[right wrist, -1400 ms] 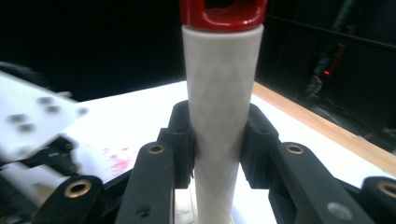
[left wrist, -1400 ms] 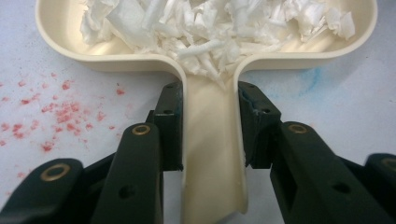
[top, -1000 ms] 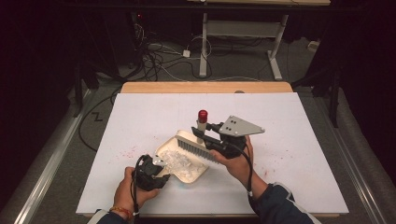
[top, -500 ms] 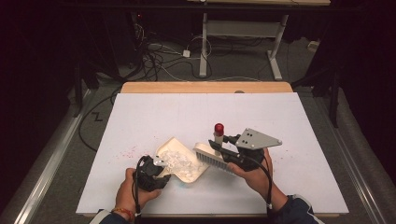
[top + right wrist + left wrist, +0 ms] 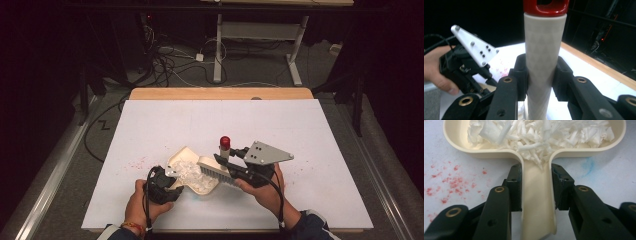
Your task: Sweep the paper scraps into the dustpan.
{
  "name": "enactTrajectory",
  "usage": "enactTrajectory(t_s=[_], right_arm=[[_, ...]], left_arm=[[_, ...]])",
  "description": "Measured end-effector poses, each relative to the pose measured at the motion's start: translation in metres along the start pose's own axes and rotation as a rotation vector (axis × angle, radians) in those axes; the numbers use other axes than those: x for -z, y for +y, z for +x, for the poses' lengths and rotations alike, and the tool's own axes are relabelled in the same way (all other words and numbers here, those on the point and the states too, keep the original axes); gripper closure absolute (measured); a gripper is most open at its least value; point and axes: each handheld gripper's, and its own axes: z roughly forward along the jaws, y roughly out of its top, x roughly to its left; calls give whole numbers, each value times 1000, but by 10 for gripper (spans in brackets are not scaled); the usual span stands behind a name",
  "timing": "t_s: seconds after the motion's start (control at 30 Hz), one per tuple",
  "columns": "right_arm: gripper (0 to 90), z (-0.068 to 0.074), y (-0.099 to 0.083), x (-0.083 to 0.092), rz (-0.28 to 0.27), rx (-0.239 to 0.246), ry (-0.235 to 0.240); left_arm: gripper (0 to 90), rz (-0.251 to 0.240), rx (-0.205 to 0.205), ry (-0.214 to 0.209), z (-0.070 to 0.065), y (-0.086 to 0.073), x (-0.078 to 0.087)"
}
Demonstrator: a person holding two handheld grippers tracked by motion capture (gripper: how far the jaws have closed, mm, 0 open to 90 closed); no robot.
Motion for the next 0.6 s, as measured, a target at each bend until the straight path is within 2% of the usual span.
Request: enactTrajectory(t_s=[0.4, 0.6], right_arm=[[703, -27, 2, 28, -14, -14, -63], [703, -40, -3, 45, 0, -23, -85]], left_arm=[[634, -2, 3, 4, 1, -1, 0], [633, -2, 3, 4, 1, -1, -1]])
